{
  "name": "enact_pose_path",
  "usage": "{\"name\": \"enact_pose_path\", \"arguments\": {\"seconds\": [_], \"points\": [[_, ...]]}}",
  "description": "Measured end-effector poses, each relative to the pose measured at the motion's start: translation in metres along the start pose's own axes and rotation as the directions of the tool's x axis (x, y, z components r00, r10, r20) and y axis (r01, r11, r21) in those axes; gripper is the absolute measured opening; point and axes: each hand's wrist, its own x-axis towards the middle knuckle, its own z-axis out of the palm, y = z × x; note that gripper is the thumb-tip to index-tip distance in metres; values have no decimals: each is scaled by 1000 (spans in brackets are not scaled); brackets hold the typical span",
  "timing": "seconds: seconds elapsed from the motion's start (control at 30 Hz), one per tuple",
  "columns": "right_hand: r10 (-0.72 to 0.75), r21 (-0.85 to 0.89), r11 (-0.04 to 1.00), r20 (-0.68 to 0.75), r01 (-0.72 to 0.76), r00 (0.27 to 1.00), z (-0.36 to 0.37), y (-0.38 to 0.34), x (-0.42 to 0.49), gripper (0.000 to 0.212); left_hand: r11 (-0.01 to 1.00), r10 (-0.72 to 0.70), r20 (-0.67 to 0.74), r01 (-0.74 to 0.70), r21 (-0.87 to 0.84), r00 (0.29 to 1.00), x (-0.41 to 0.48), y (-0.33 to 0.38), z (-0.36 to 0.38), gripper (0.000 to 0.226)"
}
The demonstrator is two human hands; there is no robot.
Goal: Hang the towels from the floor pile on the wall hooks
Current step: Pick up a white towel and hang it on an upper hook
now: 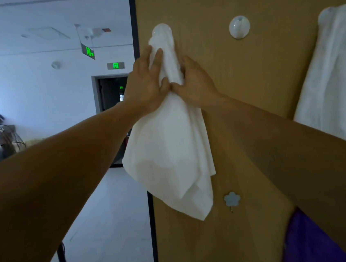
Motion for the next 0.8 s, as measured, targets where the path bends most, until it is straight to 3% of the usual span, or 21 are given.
{"name": "enact_pose_path", "arguments": {"seconds": [0.1, 0.17, 0.4, 0.8], "points": [[86, -31, 996, 109, -83, 990, -2, 4, -15, 67, 996, 53, 38, -56, 70, 998, -10, -1, 3, 71], [130, -110, 988, 181, -111, 975, -3, 9, -22, 57, 988, 55, 114, -71, 135, 992, -15, 1, 4, 74], [221, -286, 940, 92, -186, 971, -19, 18, -36, 26, 978, -43, 221, -4, 210, 974, -18, 10, -3, 79], [222, -205, 963, 243, -173, 944, -46, 18, -66, 56, 930, 79, 223, -152, 334, 972, -34, 42, -11, 79]]}}
